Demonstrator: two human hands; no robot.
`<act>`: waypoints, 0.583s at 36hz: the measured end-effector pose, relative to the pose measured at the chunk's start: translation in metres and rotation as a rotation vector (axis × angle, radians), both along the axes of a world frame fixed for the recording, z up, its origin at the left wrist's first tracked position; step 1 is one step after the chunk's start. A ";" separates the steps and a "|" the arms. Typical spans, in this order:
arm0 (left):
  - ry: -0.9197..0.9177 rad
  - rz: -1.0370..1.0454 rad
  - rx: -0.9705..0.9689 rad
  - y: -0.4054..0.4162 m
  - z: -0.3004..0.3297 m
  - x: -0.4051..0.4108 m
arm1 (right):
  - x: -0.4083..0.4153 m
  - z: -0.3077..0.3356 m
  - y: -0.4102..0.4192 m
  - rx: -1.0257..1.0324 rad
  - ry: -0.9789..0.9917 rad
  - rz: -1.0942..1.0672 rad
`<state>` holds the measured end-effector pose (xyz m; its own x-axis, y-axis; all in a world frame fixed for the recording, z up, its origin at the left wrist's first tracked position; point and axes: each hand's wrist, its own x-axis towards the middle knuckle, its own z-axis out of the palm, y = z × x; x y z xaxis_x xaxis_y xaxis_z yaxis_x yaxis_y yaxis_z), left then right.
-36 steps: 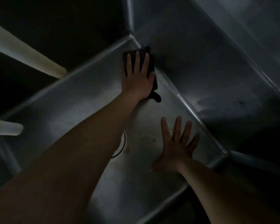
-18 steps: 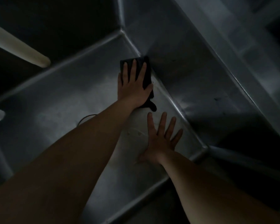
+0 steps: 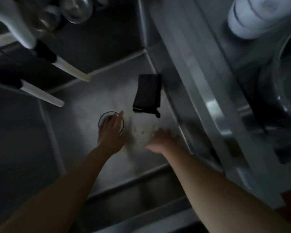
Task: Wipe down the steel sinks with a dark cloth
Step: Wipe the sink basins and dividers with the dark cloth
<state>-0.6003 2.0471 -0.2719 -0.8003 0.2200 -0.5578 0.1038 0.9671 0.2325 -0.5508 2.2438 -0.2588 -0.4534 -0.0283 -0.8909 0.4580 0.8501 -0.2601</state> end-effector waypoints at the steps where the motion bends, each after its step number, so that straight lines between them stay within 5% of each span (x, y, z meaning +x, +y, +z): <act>1: -0.009 0.050 -0.035 -0.009 0.002 0.010 | -0.001 0.019 0.006 -0.032 0.068 0.015; 10: -0.099 0.033 -0.030 -0.006 0.011 0.027 | 0.010 0.131 0.062 -0.122 0.854 0.273; 16: -0.173 -0.126 -0.010 0.045 0.001 -0.020 | -0.028 0.146 0.106 0.257 0.992 0.440; 21: -0.021 -0.098 0.093 0.080 -0.014 -0.065 | -0.040 0.137 0.121 0.370 0.993 0.477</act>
